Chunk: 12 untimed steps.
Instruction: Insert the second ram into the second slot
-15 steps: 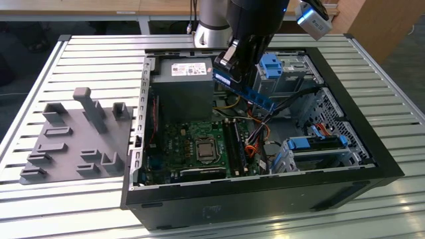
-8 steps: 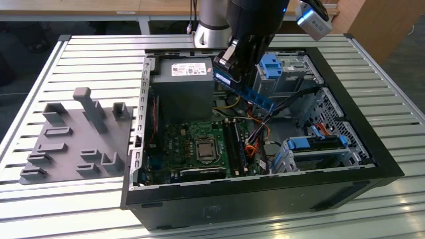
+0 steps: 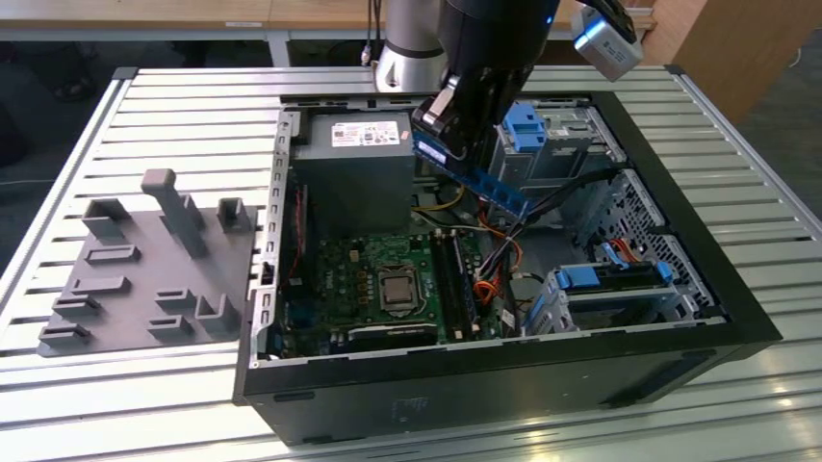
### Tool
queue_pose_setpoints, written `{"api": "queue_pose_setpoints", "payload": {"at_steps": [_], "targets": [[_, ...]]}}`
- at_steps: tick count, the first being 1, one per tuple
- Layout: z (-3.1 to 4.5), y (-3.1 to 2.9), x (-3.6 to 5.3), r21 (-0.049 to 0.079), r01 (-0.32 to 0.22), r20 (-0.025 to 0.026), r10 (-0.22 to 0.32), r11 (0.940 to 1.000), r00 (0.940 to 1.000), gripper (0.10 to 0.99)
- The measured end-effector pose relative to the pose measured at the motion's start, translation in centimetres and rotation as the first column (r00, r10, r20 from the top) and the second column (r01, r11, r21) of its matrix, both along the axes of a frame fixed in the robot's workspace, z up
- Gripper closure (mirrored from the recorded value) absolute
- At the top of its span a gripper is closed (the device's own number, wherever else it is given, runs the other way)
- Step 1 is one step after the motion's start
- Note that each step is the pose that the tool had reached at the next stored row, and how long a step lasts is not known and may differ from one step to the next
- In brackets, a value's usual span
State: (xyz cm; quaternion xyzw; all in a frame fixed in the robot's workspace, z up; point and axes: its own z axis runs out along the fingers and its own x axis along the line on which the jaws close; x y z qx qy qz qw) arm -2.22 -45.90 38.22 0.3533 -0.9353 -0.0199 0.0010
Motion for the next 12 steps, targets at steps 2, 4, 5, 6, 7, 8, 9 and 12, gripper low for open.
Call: {"api": "queue_pose_setpoints", "payload": {"at_steps": [2, 4, 5, 6, 7, 8, 9, 12], "targets": [[0.0, 0.0, 0.0, 0.0, 0.007, 0.0, -0.007, 1.0, 1.0, 0.949], [0.0, 0.0, 0.0, 0.0, 0.014, 0.0, -0.014, 0.9999, 0.9999, 0.949], [0.0, 0.0, 0.0, 0.0, 0.018, 0.0, -0.018, 0.9998, 0.9998, 0.949], [0.0, 0.0, 0.0, 0.0, 0.021, 0.0, -0.021, 0.9998, 0.9998, 0.949], [0.0, 0.0, 0.0, 0.0, 0.025, 0.0, -0.025, 0.9997, 0.9997, 0.949], [0.0, 0.0, 0.0, 0.0, 0.028, 0.0, -0.028, 0.9996, 0.9996, 0.949], [0.0, 0.0, 0.0, 0.0, 0.032, 0.0, -0.032, 0.9995, 0.9995, 0.949], [0.0, 0.0, 0.0, 0.0, 0.042, 0.0, -0.042, 0.9991, 0.9991, 0.949]]}}
